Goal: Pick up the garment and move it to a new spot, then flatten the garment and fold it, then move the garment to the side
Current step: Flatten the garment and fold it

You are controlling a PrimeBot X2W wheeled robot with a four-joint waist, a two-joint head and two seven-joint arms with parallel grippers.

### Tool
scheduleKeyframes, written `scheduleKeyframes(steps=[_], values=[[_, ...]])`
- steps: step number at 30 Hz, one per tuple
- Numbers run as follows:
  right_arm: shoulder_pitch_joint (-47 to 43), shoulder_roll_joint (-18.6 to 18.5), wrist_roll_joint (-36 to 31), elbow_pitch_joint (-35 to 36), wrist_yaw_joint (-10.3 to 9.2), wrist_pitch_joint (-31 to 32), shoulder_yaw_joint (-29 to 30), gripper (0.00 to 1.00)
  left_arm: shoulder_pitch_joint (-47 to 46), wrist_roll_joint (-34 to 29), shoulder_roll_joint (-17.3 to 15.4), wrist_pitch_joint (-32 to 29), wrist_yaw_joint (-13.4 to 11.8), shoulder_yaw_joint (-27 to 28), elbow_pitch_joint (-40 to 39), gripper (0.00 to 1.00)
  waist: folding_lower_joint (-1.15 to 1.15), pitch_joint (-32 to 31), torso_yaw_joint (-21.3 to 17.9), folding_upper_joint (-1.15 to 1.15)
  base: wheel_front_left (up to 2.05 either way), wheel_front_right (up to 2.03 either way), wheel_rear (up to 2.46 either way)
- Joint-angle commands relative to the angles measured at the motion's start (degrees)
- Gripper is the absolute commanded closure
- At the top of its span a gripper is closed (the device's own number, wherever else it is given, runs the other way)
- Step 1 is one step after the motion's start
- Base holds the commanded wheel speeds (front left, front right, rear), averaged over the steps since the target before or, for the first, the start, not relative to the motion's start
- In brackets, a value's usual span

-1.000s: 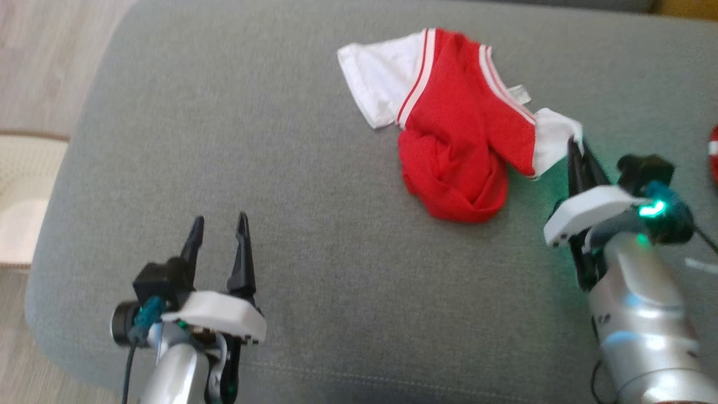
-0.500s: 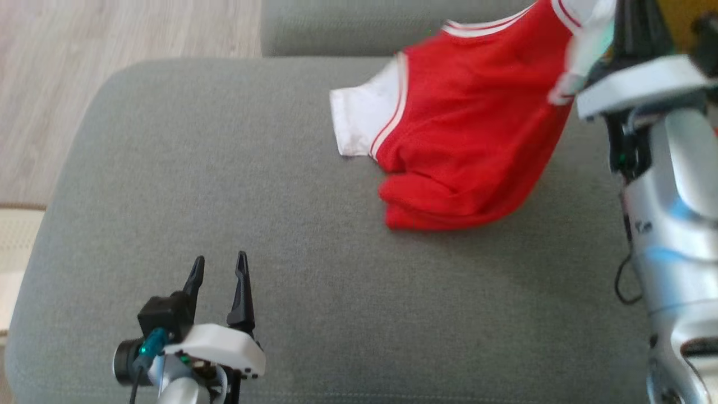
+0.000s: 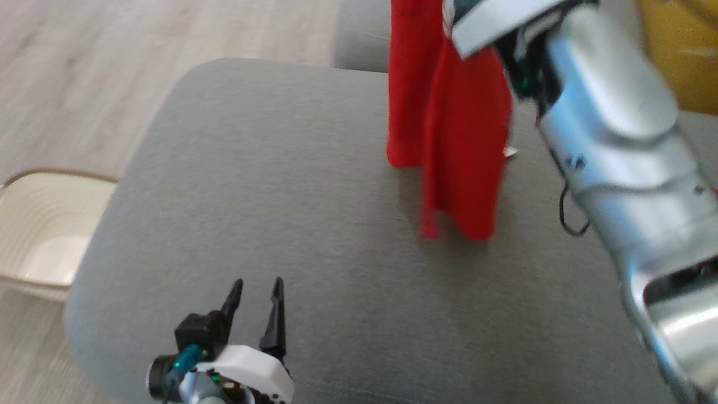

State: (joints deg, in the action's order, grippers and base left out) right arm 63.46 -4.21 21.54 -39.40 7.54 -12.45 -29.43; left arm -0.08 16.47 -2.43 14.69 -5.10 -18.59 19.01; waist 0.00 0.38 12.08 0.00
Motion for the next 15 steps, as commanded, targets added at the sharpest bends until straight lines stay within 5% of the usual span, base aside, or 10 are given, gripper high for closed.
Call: scheduleKeyframes(steps=[1,7,15], values=[[4.92,1.3,2.66,0.79,-0.05,-1.28,0.11,1.0,-1.12,0.48,-0.44,0.31,-0.05,0.5,-1.28,0.0,0.0,-0.59,4.46,0.0,0.0,0.0,0.0],[11.38,1.32,2.38,-5.99,-0.05,-2.48,7.91,1.0,-0.25,1.14,-0.44,0.31,-0.86,-0.33,-1.53,0.0,0.0,-0.53,5.83,0.0,0.0,0.0,0.0],[3.71,-1.22,-13.12,-15.64,-0.05,-2.53,25.8,1.0,-2.73,1.01,-0.44,0.31,-0.94,1.48,-3.0,0.0,0.0,3.47,0.02,0.0,0.0,0.0,0.0]])
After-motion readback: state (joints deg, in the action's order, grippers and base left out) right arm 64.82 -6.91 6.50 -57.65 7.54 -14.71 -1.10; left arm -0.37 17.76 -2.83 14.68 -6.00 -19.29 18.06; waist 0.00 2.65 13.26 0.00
